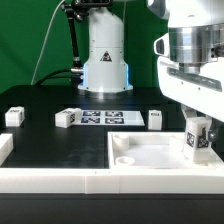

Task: Assemble one leg

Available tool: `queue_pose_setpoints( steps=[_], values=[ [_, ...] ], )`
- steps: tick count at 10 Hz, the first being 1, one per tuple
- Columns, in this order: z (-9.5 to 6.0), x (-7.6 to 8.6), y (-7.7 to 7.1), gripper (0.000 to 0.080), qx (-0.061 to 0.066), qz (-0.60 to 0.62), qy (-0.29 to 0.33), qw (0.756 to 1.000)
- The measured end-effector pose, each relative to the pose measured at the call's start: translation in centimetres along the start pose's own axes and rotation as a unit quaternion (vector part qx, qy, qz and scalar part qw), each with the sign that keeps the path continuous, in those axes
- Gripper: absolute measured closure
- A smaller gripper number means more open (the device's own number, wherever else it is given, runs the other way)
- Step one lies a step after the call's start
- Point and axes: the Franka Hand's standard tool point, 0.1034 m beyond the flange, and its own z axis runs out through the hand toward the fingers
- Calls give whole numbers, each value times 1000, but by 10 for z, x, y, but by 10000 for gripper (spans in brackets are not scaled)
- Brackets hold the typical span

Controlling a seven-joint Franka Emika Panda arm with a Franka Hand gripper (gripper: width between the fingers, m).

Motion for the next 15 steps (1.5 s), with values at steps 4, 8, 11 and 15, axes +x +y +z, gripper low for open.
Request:
queue_pose_setpoints(
  steps=[4,8,11,15],
  values=[
    [-1,-1,-2,157,-9,-184,-1,983],
    [-3,-4,-6,151,-24,-463,26,886],
    [-1,-2,-3,151,-37,-584,17,811],
    [-2,4,-1,261,-41,-650,9,759]
  ],
)
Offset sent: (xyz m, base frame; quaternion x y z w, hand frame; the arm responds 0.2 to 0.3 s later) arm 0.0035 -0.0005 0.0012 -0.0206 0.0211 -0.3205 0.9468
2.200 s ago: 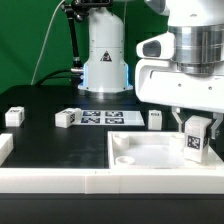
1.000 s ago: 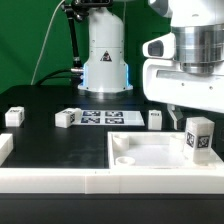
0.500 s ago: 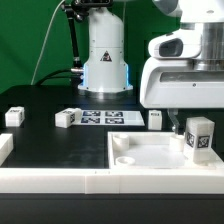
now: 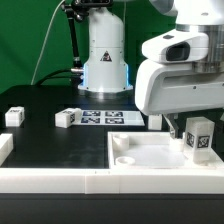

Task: Assemble one leg

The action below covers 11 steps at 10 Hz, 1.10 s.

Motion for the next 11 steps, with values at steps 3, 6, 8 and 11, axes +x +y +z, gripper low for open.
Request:
queue_pose_setpoints(
  steps=[3,6,8,11],
  values=[
    [0,0,0,508,0,18,0,1000],
    [0,-3,1,508,6,122,1,992],
    [1,-3,1,508,10,264,4,964],
    [1,-3,2,508,18,413,0,911]
  ],
)
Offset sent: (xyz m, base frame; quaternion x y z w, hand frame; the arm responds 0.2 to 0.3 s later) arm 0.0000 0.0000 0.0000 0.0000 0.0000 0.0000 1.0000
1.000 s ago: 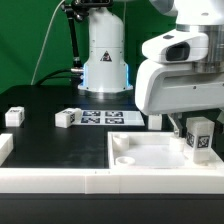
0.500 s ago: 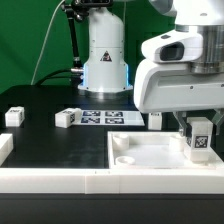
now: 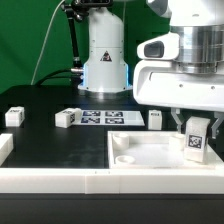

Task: Assemble one leg

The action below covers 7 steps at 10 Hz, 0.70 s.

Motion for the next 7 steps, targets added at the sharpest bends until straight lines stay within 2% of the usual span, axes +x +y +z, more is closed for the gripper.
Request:
queue_pose_setpoints(
  steps=[2,6,7],
  values=[
    [1,0,-1,508,0,144,0,990],
    [1,-3,-3,508,1,273,-2,962],
    [1,-3,-3,437,2,293,-5,956]
  ],
)
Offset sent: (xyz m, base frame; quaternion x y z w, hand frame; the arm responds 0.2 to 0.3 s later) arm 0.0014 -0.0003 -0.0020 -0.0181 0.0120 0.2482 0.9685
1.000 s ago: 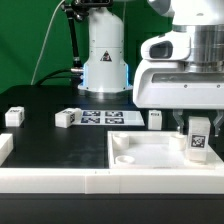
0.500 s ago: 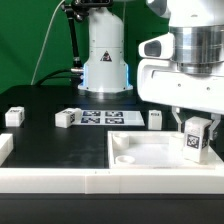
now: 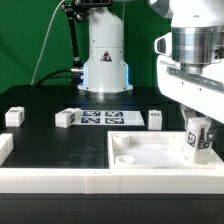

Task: Assemble one leg

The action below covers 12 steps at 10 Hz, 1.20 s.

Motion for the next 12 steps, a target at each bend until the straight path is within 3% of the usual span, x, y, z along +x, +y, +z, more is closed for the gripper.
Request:
queue_pose_setpoints(
  steps=[1,2,3,4,7,12],
  values=[
    [0,0,0,437,0,-25,-1,1000],
    [0,-1,0,247,0,-25,-1,1000],
    [0,-2,0,247,-2,-46,-1,999],
    [0,-5,0,171,-2,-109,-1,994],
    [0,-7,-1,151,-1,-281,-1,960],
    [0,-1,-1,151,-6,-525,4,851]
  ],
)
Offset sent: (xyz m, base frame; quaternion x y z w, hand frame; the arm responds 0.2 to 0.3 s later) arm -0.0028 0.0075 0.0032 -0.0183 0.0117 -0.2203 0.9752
